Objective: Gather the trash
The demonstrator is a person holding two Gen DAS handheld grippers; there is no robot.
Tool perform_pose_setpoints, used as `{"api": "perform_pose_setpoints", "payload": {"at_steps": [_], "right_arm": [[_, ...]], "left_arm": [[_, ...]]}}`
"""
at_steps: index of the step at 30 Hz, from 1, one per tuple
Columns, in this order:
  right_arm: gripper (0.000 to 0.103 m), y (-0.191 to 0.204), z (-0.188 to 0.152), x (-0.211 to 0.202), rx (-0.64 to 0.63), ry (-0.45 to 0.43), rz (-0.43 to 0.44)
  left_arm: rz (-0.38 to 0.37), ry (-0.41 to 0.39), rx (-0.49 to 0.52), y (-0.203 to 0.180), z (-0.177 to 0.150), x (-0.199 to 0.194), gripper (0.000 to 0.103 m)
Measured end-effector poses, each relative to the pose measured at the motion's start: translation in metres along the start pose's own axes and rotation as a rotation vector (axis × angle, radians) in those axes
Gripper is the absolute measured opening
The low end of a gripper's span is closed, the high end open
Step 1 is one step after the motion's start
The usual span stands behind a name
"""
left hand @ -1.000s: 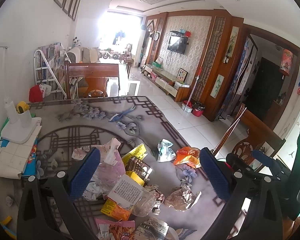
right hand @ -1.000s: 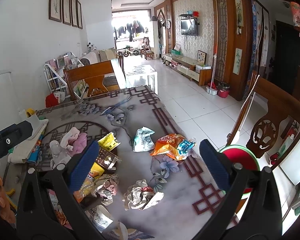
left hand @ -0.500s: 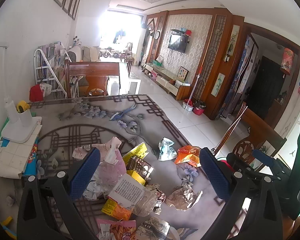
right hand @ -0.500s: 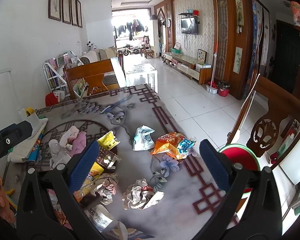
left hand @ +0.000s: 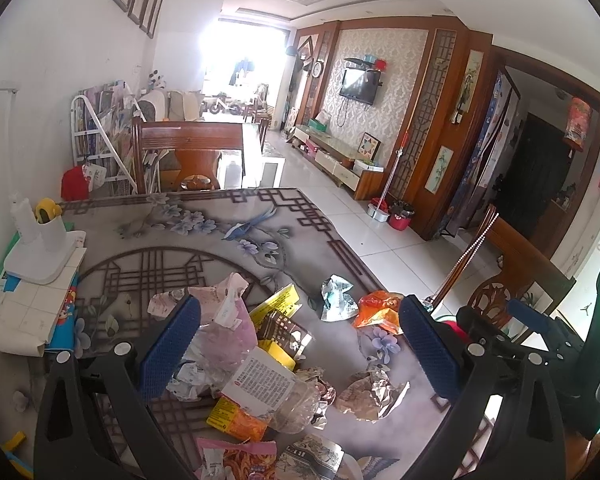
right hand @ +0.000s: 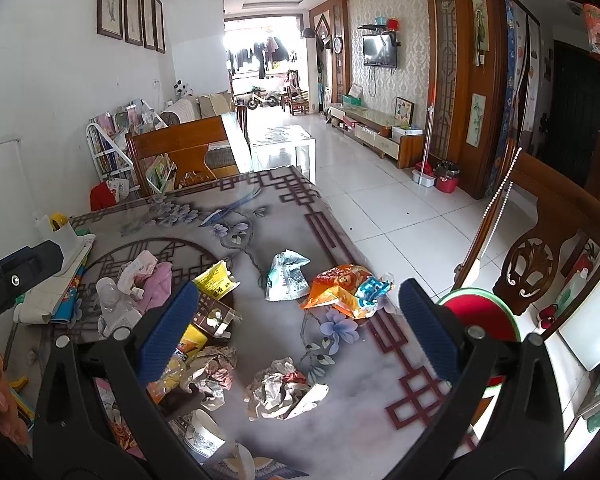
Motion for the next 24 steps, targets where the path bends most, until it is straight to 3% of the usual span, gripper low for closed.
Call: {"api": "perform_pose_setpoints", "payload": {"at_steps": [15, 19, 24], "right_arm": [[0.099, -0.004, -0.002, 0.004, 0.008, 0.032, -0.018], [0.099, -0.009, -0.003, 0.006, 0.022, 0.042, -0.022], [0.099, -0.011, -0.006, 0.014, 0.031, 0.068, -0.02]], "left_arm": [[0.048, 0.008, -0.002, 0.01, -0.003, 0.0, 0.095], [0.104, 0.017, -0.027, 0.026, -0.005, 0.0, 0.095], [0.099, 0.053, -0.071, 0.051, -0.007, 0.007, 0.094]]}}
Point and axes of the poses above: each gripper's, at about its wrist camera, not at the fingertips, and x roughly the way its jaws point, y to its left, z to its top, the point moved 3 cm from there along x, roughly the way its jaws point, and after that the axes turned 8 degrees about y, right-handed, at the moved point
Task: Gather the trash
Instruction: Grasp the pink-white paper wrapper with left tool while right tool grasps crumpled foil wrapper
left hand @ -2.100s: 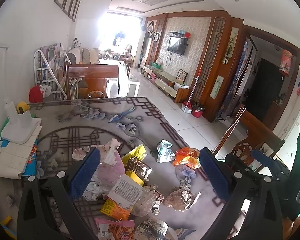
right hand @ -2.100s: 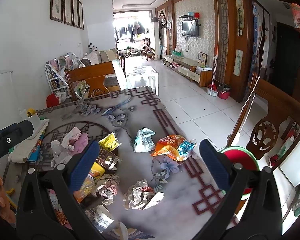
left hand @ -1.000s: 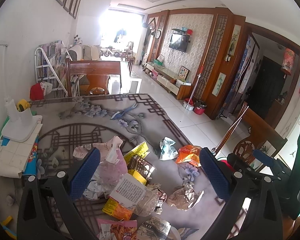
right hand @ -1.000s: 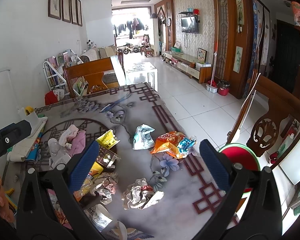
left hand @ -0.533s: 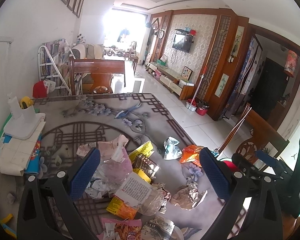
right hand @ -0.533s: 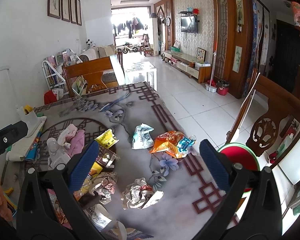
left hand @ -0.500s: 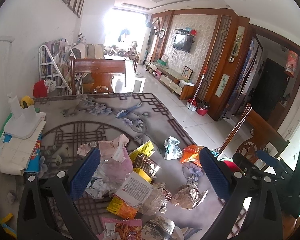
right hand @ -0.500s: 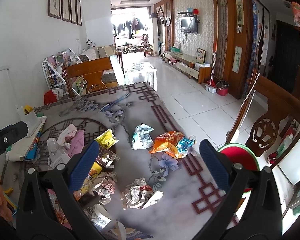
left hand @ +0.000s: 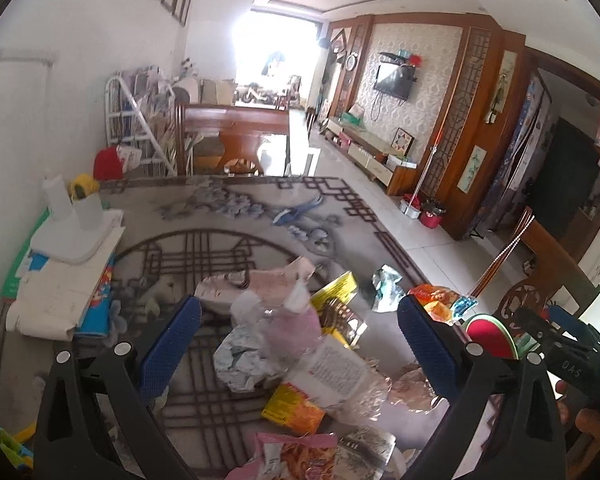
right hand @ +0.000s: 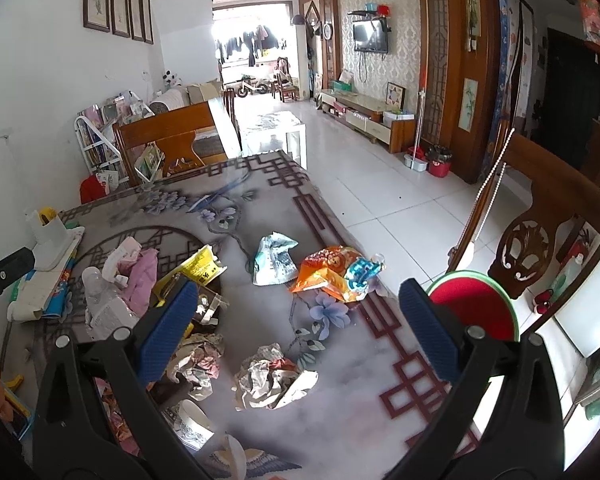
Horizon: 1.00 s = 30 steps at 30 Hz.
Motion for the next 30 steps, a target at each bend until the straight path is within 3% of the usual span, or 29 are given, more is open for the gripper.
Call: {"api": "perform_pose_setpoints", "payload": {"at_steps": [4, 14, 19, 21, 23, 30], "right_arm": [[0.099, 0.0, -0.001, 0.006, -0.003, 0.018, 0.003], [0.099, -0.01, 0.0, 0.02, 0.019, 0.042, -0.016], [0.099, -0.014, 0.001, 0.032, 0.042, 0.071, -0.015], [0.099, -0.014, 0.001, 0.037, 0.038, 0.08, -0.018], [0.099, -0.013, 0.0, 0.043, 0.034, 0.096, -0.017], [0.099, -0.005, -0.006, 0.07, 0.012, 0.185, 0.014]], "left_arm": [[0.001, 0.061, -0.019, 0.014, 0.001, 0.027, 0.087], [0.024, 0.239, -0.021, 0.021, 0.036, 0.12, 0.088], [0.119, 0.333, 0.075, 0.012, 0.04, 0.156, 0.087], [0.113, 0.368, 0.069, 0.013, 0.037, 0.166, 0.075], [0.082, 0.374, 0.046, 0.016, 0.033, 0.166, 0.047], [0.079, 0.287, 0.044, 0.02, 0.034, 0.148, 0.033]]}}
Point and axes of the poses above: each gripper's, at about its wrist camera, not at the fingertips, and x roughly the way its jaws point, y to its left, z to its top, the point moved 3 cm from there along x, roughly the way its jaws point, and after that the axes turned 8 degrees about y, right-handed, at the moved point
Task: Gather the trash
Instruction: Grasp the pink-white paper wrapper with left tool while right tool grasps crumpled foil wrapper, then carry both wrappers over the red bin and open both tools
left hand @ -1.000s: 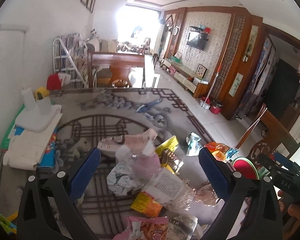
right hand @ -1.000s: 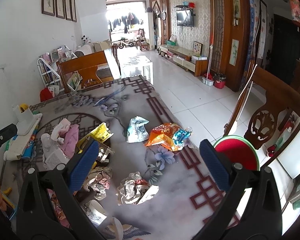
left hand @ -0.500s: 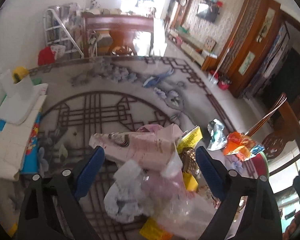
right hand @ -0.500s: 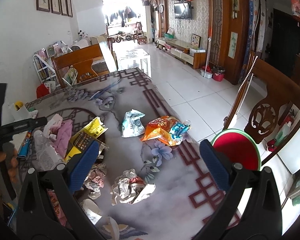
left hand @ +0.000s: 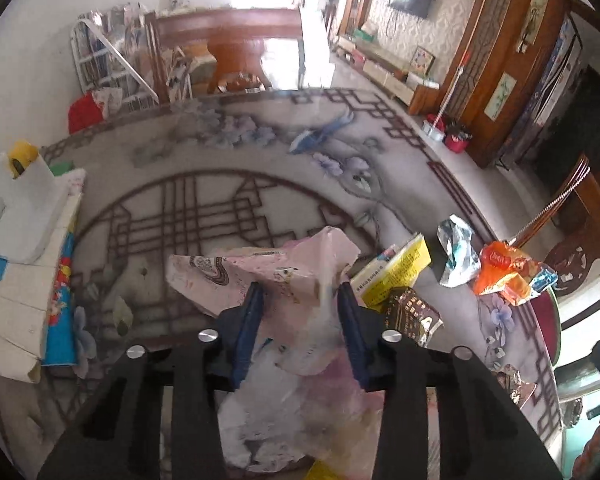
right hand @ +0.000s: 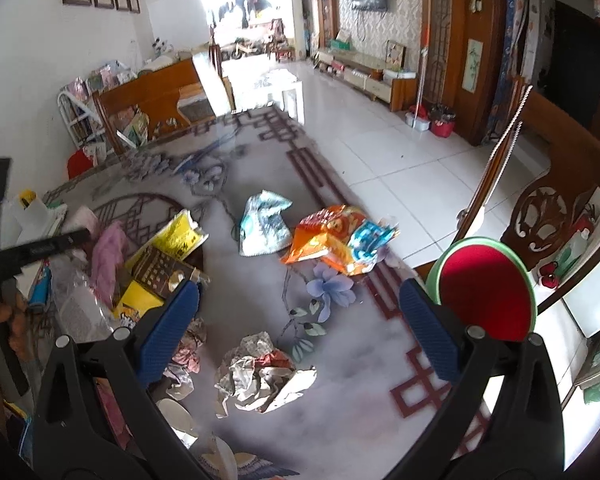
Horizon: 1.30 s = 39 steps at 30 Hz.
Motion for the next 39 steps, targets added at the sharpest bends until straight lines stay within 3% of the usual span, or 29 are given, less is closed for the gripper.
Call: {"api": "perform_pose_setpoints", "payload": {"at_steps": [4, 9, 12, 14, 16, 17, 21, 22, 30, 39], "right_arm": [[0.099, 0.002, -0.007, 0.025, 0.02, 0.111, 0.061], [0.099, 0.004, -0.024, 0.056, 0.086, 0.26, 0.162], [0.099, 0.009, -0.037, 0.07, 0.087, 0.326, 0.177], [0.092, 0.012, -0.044, 0.076, 0.071, 0.357, 0.175], [0.066, 0.014, -0.051, 0.081, 0.052, 0.392, 0.178], [0.06, 0.014, -0.053, 0.081, 0.046, 0.397, 0.176], [0.031, 0.006, -0.051, 0.07, 0.082, 0.364, 0.241], [0.029, 0.003, -0.048, 0.064, 0.088, 0.344, 0.247], [0.026, -0.028, -0.024, 0.008, 0.101, 0.169, 0.222], [0.026, -0.088, -0.011, -0.029, 0.152, 0.063, 0.143]], "left_arm": [[-0.007, -0.078, -0.037, 0.011, 0.006, -0.024, 0.026], [-0.005, -0.167, -0.057, 0.014, 0.011, -0.051, 0.026], [-0.007, -0.22, -0.054, 0.011, 0.014, -0.068, 0.026], [-0.008, -0.254, -0.052, 0.007, 0.016, -0.078, 0.026], [-0.016, -0.279, -0.049, 0.004, 0.017, -0.088, 0.026], [-0.028, -0.29, -0.048, 0.001, 0.018, -0.092, 0.026], [-0.065, -0.322, -0.034, -0.01, 0.015, -0.109, 0.023], [-0.075, -0.331, -0.032, -0.013, 0.014, -0.112, 0.023], [-0.186, -0.35, 0.012, -0.054, 0.004, -0.128, 0.022], [-0.337, -0.324, 0.12, -0.136, -0.004, -0.124, 0.022]]}}
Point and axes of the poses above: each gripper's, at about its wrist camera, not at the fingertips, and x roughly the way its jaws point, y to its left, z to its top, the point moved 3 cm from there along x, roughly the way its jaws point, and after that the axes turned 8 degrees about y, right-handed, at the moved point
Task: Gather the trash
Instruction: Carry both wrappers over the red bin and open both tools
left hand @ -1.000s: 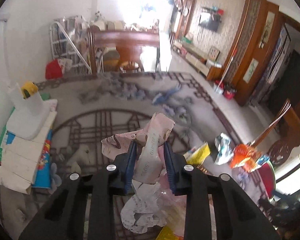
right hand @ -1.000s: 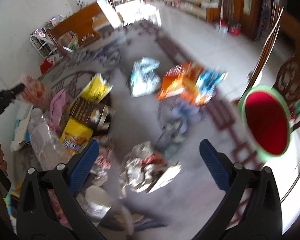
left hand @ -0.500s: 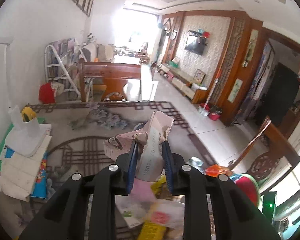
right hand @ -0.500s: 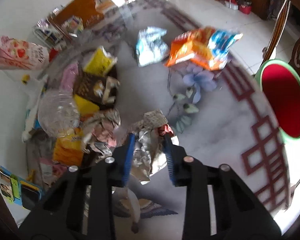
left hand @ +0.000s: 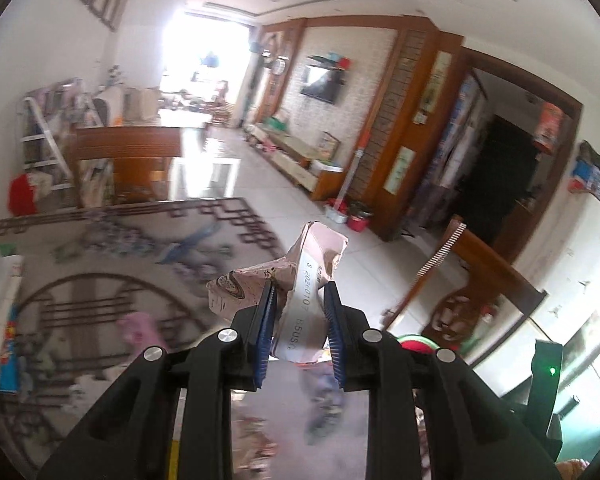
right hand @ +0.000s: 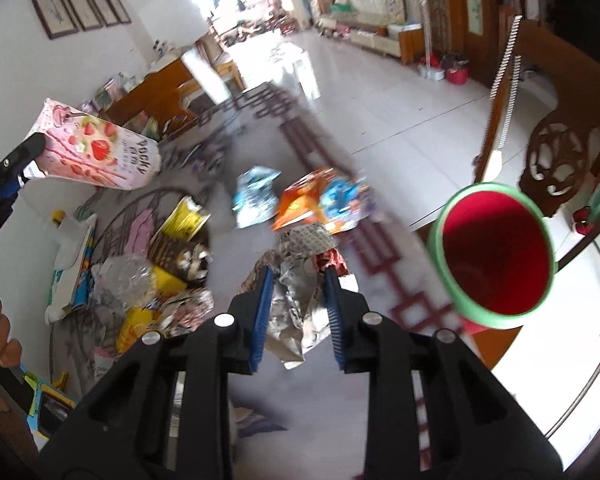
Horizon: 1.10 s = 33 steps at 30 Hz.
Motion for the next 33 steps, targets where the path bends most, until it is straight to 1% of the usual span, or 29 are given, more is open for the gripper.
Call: {"api": "perform_pose_setpoints", "payload": {"at_steps": [5, 9, 12, 18, 24, 26, 28, 29, 30, 31, 32, 33], "right_arm": [[0.026, -0.045, 0.008, -0.012, 0.053, -0.022, -0.05], [0.027, -0.094, 0.014, -0.012, 0.127, -0.015, -0.084], [0.027, -0.126, 0.018, -0.011, 0.167, -0.012, -0.11], [0.027, -0.181, 0.025, -0.011, 0.231, -0.005, -0.139], [0.028, -0.226, 0.032, -0.009, 0.26, 0.004, -0.158], [0.03, -0.236, 0.034, -0.008, 0.27, 0.007, -0.159], [0.035, -0.246, 0.034, -0.007, 0.285, 0.005, -0.156], [0.04, -0.25, 0.034, -0.007, 0.294, 0.001, -0.152], [0.051, -0.254, 0.034, -0.007, 0.303, -0.004, -0.148], [0.059, -0.257, 0.035, -0.008, 0.31, -0.01, -0.147], [0.062, -0.26, 0.035, -0.009, 0.318, -0.018, -0.148], [0.069, -0.263, 0.035, -0.01, 0.322, -0.023, -0.151]], "left_arm": [[-0.1, 0.04, 0.043, -0.049, -0.006, 0.026, 0.022], [-0.19, 0.105, 0.076, -0.091, -0.016, 0.06, 0.022], [-0.234, 0.154, 0.091, -0.116, -0.026, 0.086, 0.022], [-0.335, 0.266, 0.084, -0.161, -0.043, 0.14, 0.022], [-0.408, 0.339, 0.097, -0.206, -0.054, 0.183, 0.022], [-0.428, 0.356, 0.103, -0.219, -0.057, 0.196, 0.022], [-0.441, 0.378, 0.114, -0.23, -0.061, 0.207, 0.022], [-0.45, 0.397, 0.119, -0.237, -0.063, 0.214, 0.023], [-0.453, 0.41, 0.119, -0.241, -0.066, 0.22, 0.023], [-0.455, 0.426, 0.115, -0.246, -0.069, 0.226, 0.033], [-0.455, 0.44, 0.111, -0.248, -0.071, 0.23, 0.056], [-0.455, 0.447, 0.104, -0.25, -0.074, 0.234, 0.065]]}}
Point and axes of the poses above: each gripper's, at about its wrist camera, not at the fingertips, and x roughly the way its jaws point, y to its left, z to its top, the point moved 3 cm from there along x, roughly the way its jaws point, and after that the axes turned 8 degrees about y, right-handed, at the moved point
